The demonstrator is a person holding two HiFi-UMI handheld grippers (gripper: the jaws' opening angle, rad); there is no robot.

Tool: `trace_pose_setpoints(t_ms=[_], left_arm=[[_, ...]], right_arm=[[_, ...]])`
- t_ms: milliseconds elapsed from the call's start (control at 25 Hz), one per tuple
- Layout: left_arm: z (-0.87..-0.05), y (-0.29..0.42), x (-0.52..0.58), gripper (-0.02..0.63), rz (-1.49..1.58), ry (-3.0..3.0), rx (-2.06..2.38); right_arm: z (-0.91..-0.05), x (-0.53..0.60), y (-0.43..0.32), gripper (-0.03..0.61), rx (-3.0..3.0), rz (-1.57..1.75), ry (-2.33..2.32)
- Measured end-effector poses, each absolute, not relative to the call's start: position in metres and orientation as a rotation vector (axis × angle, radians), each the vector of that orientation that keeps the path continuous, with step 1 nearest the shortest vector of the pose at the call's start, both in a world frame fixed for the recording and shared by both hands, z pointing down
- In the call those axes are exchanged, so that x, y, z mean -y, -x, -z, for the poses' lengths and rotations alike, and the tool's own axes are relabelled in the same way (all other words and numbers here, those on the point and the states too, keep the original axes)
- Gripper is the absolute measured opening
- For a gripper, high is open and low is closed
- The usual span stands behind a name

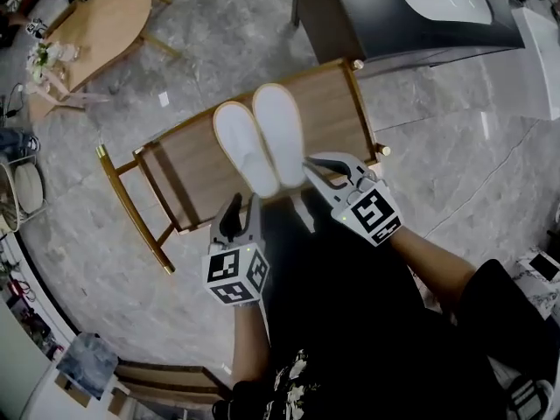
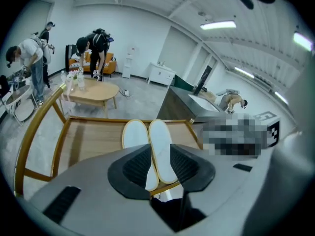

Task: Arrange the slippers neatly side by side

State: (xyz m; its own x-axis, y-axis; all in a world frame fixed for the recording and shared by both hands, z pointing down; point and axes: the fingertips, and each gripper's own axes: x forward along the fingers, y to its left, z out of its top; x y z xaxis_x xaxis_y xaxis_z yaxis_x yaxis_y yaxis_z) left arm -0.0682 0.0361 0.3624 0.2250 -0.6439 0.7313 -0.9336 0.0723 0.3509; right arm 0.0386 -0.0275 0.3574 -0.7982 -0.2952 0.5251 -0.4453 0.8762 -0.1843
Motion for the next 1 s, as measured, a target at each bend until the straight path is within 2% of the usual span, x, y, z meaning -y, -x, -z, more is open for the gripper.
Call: trace_pose_setpoints(t_ms=[160,280,400,720,1000], left_arm=[[-0.336,0.072,-0.036,0.085,-0.396,-1.718,1.561],[-0.292,0.085,-0.023,0.015,-0.326,-1.820,1.686],[-0.243,0.087,-0.009,0.009,-0.204,-1.941,1.778],[-0.144,0.112,-0.019,0.006,-0.181,-2.112,2.134],[-0.104,0.114,-0.030,0.006,-0.127,-2.209,2.264]], right_arm=[[-0.323,0.033,-0.035,0.017,2.626,-0.381,-0.570],[-0.290,0.041,-0.036,0.014,2.678,-0.348,-0.671],[-0.261,0.052,-0.044,0.002,2.676,-0.263,-0.812],[-0.169,0.035,-0.037,0.000,2.815,-0.154,-1.060],[-0.118,0.014,-0.030,0.000,2.822,0.095,-1.201]])
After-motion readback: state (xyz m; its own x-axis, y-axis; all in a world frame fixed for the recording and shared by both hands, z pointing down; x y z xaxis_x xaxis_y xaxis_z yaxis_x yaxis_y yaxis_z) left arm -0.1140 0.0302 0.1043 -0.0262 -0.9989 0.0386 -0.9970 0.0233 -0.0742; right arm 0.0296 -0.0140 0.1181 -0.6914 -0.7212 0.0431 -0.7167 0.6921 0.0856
